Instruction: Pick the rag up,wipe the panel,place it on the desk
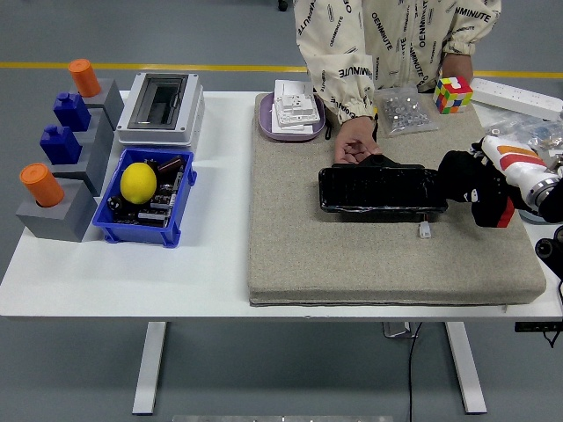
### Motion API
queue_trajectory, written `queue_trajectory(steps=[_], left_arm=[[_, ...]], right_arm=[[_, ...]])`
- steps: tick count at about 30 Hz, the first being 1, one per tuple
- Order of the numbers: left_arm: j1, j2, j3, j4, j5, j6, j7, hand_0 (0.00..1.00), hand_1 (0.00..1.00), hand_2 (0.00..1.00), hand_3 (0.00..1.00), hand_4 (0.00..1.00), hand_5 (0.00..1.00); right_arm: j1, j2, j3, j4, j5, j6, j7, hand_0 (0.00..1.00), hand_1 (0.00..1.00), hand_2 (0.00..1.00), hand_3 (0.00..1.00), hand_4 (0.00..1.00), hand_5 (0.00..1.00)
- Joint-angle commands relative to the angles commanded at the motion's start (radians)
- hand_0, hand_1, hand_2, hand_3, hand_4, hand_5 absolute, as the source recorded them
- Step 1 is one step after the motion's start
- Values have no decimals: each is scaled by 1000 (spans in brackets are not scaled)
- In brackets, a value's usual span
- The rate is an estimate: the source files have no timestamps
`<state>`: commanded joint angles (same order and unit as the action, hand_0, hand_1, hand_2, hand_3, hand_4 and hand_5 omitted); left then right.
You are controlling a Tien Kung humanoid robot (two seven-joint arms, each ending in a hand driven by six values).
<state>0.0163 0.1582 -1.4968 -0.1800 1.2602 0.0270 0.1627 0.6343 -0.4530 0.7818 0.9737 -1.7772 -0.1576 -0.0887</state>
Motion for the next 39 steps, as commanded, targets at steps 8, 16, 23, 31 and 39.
queue_trajectory(steps=[8,16,23,31,39], left_arm=[[-2,1,-1,0,0,0,0,642,692,732,565,594,468],[-5,1,0,0,-1,0,1,642,692,732,566,594,468],[-6,3,0,0,0,0,1,642,691,733,565,594,468],[-6,5,1,0,0,0,1,643,691,731,566,594,469],[-1,9,7,0,0,0,2,643,691,732,565,593,468]], right_arm=[[24,42,-28,-4,4,-2,0,257,341,424,423,994,33],[49,97,-44,-11,11,-6,3,258,341,424,423,994,33],[75,135,-74,-17,17,-6,4,258,340,424,423,994,33],[107,194,-108,-20,19,-7,4,259,340,424,423,994,32],[132,253,-160,-18,26,-8,5,259,340,424,423,994,32]])
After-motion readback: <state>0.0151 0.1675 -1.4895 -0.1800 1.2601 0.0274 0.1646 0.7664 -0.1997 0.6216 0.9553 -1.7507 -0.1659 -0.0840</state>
